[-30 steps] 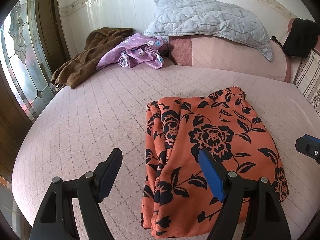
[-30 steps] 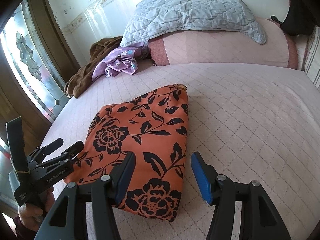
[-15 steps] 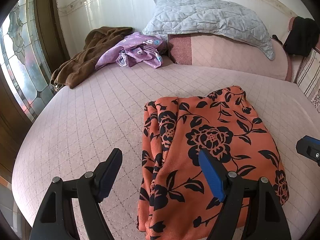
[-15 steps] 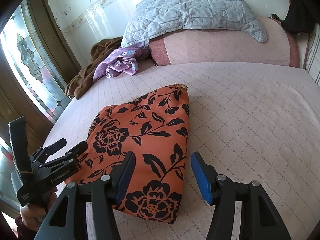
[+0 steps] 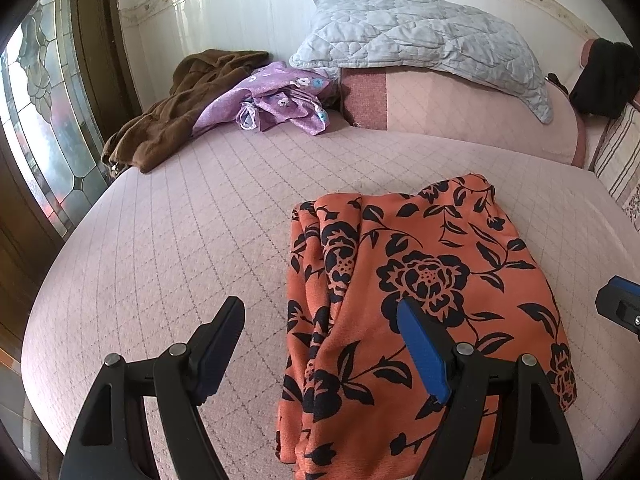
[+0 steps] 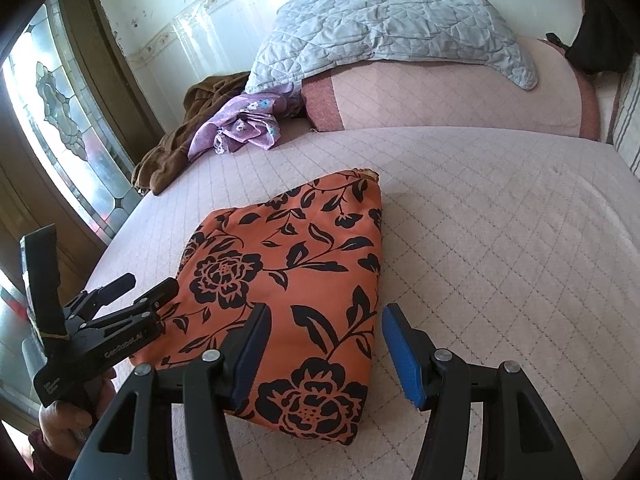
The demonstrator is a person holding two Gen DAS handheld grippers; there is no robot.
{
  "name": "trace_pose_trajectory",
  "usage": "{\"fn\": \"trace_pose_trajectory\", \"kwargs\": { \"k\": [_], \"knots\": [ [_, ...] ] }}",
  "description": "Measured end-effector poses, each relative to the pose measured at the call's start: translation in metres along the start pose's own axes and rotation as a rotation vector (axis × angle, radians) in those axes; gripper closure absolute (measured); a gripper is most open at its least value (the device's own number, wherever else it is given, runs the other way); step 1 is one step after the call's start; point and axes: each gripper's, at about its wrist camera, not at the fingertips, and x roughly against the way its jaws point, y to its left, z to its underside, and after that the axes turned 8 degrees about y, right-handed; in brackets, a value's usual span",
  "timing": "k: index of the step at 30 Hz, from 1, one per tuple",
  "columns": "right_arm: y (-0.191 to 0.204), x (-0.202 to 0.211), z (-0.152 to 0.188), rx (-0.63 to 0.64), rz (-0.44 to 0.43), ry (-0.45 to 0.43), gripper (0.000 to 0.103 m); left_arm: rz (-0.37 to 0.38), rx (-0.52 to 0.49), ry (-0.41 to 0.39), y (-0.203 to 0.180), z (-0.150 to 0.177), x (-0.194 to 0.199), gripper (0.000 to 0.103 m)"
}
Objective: Fold small clothes
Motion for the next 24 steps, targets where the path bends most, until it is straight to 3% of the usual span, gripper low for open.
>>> {"fn": "trace_pose_trajectory", "kwargs": {
  "k": [24],
  "knots": [
    [0.034,0.008,-0.006,0.072,0.024,-0.004,0.041,0.024,0.049,-0.016,0.023,-0.002,0.007,0.024]
  ]
}}
